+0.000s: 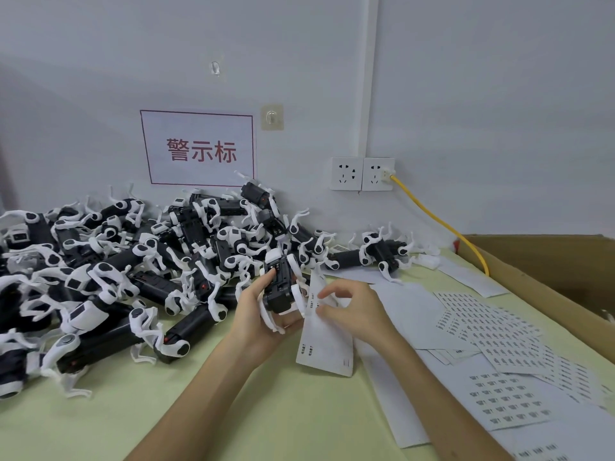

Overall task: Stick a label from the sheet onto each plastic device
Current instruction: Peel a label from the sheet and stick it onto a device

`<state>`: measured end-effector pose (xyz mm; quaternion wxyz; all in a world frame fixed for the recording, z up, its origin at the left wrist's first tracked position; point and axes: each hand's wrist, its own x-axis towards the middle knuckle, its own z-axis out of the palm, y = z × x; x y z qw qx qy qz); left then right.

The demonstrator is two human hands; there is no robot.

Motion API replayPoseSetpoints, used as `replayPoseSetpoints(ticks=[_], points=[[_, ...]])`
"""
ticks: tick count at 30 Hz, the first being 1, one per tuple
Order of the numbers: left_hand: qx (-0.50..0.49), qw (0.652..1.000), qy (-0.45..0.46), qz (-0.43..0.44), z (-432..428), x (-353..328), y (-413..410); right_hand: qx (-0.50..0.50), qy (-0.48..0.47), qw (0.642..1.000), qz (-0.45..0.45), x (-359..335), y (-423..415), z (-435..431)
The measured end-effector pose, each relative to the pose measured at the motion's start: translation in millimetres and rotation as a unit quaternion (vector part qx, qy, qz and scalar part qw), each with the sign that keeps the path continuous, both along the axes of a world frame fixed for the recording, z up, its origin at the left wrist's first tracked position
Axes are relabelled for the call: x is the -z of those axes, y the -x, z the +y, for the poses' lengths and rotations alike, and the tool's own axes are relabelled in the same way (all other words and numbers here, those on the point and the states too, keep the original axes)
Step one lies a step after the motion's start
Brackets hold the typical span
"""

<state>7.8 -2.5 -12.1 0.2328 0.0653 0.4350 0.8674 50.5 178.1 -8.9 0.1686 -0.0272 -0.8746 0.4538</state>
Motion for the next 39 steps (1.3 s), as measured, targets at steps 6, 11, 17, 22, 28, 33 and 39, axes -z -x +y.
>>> replayPoseSetpoints(ticks=[6,11,17,22,28,33,39], points=[[-0.009,1.0,-0.004,0.006,1.9,0.1,-1.6,-0.004,-0.027,1.0,0.0,4.9,2.2,-2.2],[0.0,1.0,-0.019,0.024,3.3,0.9,-3.0,0.001,-0.036,0.999,0.009,9.9,5.3,-2.0],[0.001,1.0,-0.004,0.029,4.9,1.0,-4.8,-0.002,-0.081,0.996,0.03,12.3,7.3,-3.5],[-0.006,1.0,-0.013,0.004,5.4,1.9,-4.4,-0.016,-0.105,0.993,0.042,13.6,7.6,-4.1],[-0.029,0.999,-0.003,-0.016,6.7,1.6,-5.4,-0.017,-0.146,0.986,0.081,16.8,10.1,-2.2],[-0.031,0.999,-0.014,-0.02,7.7,1.2,-5.9,-0.015,-0.186,0.977,0.106,18.5,11.5,-2.7],[-0.023,0.999,-0.019,0.016,7.6,-3.1,-9.9,-0.022,-0.206,0.97,0.125,18.3,11.8,-2.9]])
